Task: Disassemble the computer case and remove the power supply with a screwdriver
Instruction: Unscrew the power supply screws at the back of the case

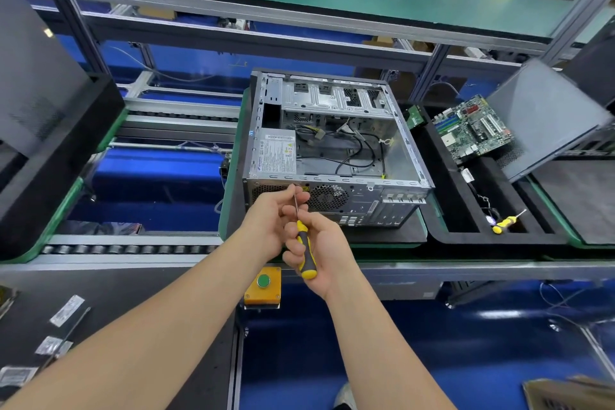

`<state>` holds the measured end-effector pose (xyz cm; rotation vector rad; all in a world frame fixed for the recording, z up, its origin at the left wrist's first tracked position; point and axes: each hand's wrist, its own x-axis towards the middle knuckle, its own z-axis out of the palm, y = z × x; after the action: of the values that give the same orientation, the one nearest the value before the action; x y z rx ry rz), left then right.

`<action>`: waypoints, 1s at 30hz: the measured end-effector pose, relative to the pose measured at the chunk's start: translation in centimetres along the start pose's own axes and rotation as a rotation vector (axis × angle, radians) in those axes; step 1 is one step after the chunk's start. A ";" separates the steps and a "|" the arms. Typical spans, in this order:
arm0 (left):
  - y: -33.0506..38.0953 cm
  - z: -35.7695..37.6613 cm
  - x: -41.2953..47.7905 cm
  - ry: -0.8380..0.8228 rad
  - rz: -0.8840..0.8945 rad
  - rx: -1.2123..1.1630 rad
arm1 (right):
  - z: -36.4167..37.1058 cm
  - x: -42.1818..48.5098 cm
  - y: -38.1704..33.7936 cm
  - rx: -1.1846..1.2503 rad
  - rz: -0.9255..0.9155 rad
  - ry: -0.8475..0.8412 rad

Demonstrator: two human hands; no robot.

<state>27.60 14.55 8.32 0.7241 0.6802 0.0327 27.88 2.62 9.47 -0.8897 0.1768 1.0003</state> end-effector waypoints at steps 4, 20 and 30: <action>0.0 0.0 -0.3 -0.029 -0.038 -0.055 | 0.1 0.3 0.5 -0.131 -0.068 0.112; 0.3 0.0 -0.3 -0.030 -0.034 0.016 | 2.4 -0.4 0.6 -1.749 -0.589 0.746; -0.2 0.7 -0.4 0.058 0.030 0.069 | 1.3 -0.4 0.9 -1.639 -0.594 0.710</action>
<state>27.63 13.90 8.86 0.8020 0.7288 0.0586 26.64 3.46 9.98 -2.5799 -0.3922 0.0149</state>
